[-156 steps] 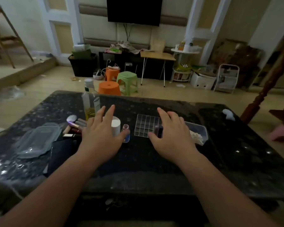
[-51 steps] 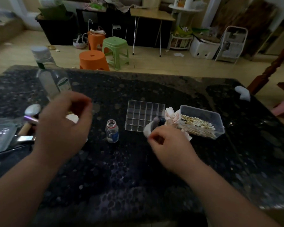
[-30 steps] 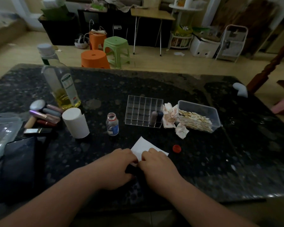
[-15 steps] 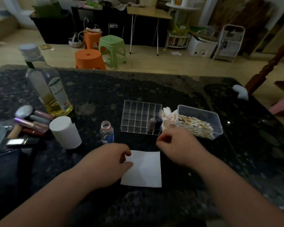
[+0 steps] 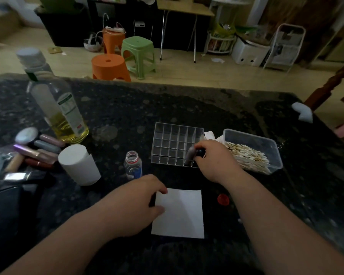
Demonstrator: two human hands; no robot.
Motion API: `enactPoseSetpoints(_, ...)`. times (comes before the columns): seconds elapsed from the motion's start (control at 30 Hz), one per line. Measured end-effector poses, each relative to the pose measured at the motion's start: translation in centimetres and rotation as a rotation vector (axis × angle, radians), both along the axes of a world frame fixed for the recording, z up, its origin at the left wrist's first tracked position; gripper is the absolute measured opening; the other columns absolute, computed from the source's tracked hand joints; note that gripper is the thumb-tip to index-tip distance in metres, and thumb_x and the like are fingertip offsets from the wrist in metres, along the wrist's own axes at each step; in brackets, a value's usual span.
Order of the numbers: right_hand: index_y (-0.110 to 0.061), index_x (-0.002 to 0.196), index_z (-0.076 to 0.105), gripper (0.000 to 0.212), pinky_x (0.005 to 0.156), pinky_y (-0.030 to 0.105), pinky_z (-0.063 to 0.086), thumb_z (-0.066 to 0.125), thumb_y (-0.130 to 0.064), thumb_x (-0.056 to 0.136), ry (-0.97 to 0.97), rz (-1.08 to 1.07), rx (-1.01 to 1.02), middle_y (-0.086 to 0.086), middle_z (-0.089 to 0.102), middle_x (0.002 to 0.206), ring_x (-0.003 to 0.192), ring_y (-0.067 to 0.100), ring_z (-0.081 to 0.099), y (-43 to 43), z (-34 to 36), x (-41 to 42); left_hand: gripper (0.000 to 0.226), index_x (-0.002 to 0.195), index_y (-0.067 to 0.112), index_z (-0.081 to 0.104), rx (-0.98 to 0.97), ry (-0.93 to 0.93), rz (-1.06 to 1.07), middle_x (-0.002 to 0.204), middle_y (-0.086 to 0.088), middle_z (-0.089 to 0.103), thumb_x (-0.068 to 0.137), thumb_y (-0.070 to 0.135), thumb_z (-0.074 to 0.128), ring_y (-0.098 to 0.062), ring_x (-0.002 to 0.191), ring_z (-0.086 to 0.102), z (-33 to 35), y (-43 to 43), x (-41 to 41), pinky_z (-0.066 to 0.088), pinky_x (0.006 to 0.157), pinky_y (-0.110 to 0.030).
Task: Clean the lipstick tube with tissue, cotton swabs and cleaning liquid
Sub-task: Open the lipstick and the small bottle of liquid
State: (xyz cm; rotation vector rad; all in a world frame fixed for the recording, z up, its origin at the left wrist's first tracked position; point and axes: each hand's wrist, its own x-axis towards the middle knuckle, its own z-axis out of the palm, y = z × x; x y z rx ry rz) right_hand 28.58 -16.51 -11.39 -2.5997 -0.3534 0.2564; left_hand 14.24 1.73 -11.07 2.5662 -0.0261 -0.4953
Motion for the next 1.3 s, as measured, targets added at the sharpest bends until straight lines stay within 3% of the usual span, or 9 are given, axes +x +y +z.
enactPoseSetpoints(0.13,-0.024,0.129,0.061,0.04,0.085,0.03,0.051,0.061,-0.009,0.092,-0.053,-0.042,0.036,0.002,0.066,0.121,0.1,0.018,0.061,0.1,-0.3,0.0,0.065,0.146,0.046,0.033,0.005,0.211,-0.16,0.154,0.026,0.027,0.089,0.048,0.065,-0.004,0.134,0.037,-0.5,0.2,-0.8,0.035,0.111,-0.025)
enactPoseSetpoints(0.33,-0.025,0.133,0.057,0.042,0.087,0.03,0.054,0.062,-0.013,0.093,-0.134,-0.044,0.085,0.002,0.066,0.124,0.105,0.018,0.063,-0.3,0.3,-0.3,0.063,0.146,0.042,0.035,0.036,0.201,-0.215,0.156,0.022,0.025,0.09,0.048,0.063,-0.006,0.141,0.03,-0.5,-0.4,-0.9,0.029,0.113,-0.025)
enactPoseSetpoints(0.47,-0.022,0.127,0.062,0.035,0.07,0.012,0.046,0.066,-0.016,0.093,-0.204,-0.09,0.168,-0.004,0.066,0.109,0.091,0.01,0.06,-1.3,2.0,-0.4,0.055,0.141,0.043,0.042,0.035,0.156,-0.113,0.146,0.021,0.039,0.09,0.048,0.063,-0.003,0.121,0.046,0.1,-0.7,-0.8,0.038,0.099,-0.019)
enactPoseSetpoints(0.57,-0.022,0.116,0.067,0.026,0.072,0.017,0.051,0.07,-0.024,0.091,-0.218,-0.149,0.245,-0.01,0.064,0.095,0.085,0.008,0.064,-2.0,3.7,-1.8,0.044,0.13,0.041,0.052,-0.027,-0.018,0.066,0.121,0.025,0.055,0.089,0.052,0.063,0.004,0.098,0.054,0.6,-1.0,-0.2,0.043,0.084,-0.013)
enactPoseSetpoints(0.67,-0.018,0.094,0.071,0.014,0.064,0.026,0.06,0.076,-0.027,0.085,0.135,-0.191,0.446,-0.001,0.074,0.081,0.067,0.013,0.073,-2.2,4.5,-4.5,0.037,0.116,0.039,0.059,-0.223,-0.161,0.268,0.094,0.024,0.062,0.083,0.053,0.07,0.009,0.082,0.058,1.3,-1.7,0.2,0.041,0.066,-0.007)
enactPoseSetpoints(0.77,-0.008,0.086,0.073,0.017,0.051,0.024,0.055,0.077,-0.024,0.084,0.462,-0.217,0.693,0.011,0.074,0.072,0.056,0.015,0.07,-2.2,5.1,-7.1,0.039,0.108,0.039,0.061,-0.382,-0.204,0.341,0.088,0.018,0.069,0.076,0.05,0.079,0.005,0.074,0.064,2.1,-2.8,0.0,0.045,0.062,-0.009)
enactPoseSetpoints(0.9,-0.006,0.088,0.07,0.028,0.039,0.019,0.044,0.073,-0.034,0.087,0.474,-0.173,0.686,0.009,0.07,0.063,0.046,0.012,0.06,-2.8,5.6,-8.5,0.02,0.094,0.033,0.071,-0.478,-0.246,0.334,0.07,0.018,0.071,0.078,0.04,0.08,0.006,0.061,0.064,2.9,-3.8,-0.7,0.045,0.053,-0.008)
enactPoseSetpoints(1.07,-0.013,0.085,0.068,0.02,0.045,0.026,0.044,0.073,-0.032,0.087,0.519,-0.066,0.742,0.006,0.065,0.061,0.049,0.014,0.054,-3.3,5.5,-9.0,0.021,0.094,0.039,0.069,-0.399,-0.235,0.277,0.082,0.03,0.067,0.077,0.048,0.077,0.008,0.072,0.065,3.6,-4.0,-1.6,0.047,0.06,-0.005)
enactPoseSetpoints(1.3,-0.017,0.081,0.067,0.015,0.042,0.02,0.04,0.073,-0.029,0.087,0.498,0.019,0.702,0.004,0.063,0.058,0.047,0.01,0.053,-3.1,6.1,-8.5,0.015,0.086,0.026,0.072,-0.491,-0.098,0.239,0.064,0.015,0.072,0.091,0.038,0.065,-0.003,0.057,0.069,4.7,-3.7,-1.4,0.052,0.056,-0.012)
